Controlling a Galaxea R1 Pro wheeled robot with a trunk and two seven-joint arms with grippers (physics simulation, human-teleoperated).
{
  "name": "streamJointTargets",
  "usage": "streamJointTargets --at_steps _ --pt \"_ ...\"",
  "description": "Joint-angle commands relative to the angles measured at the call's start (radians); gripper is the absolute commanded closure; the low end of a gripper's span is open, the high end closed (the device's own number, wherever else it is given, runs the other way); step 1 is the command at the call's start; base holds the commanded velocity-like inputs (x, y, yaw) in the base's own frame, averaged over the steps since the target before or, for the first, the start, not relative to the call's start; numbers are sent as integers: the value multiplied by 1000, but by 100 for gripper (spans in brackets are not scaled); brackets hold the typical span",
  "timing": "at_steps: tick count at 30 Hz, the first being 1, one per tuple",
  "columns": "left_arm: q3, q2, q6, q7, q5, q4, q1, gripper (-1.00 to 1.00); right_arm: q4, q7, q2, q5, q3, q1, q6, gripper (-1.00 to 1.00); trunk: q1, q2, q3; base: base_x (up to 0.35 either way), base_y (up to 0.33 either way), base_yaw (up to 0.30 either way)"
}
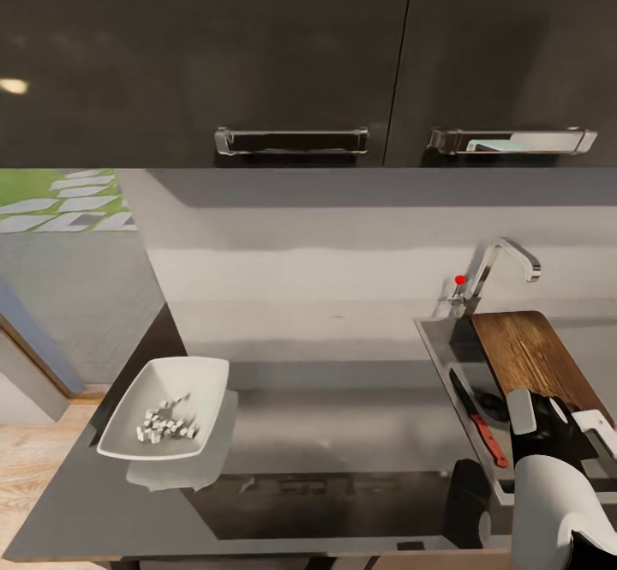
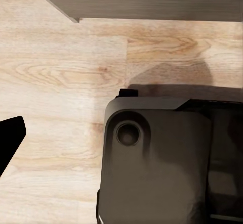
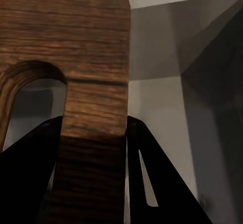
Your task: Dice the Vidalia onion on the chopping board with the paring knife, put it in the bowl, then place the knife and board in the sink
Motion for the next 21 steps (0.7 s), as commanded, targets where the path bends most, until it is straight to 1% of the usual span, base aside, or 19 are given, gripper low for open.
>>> streamJointTargets --at_steps 1,21 --pt "-9 -1 -7 1 10 4 -2 -100 -1 -2 0 -6 1 -1 -3 100 0 -2 -3 0 0 0" --pt "-9 -1 -7 1 10 4 -2 -100 7 -2 0 -6 1 -1 -3 100 0 -2 -24 0 0 0"
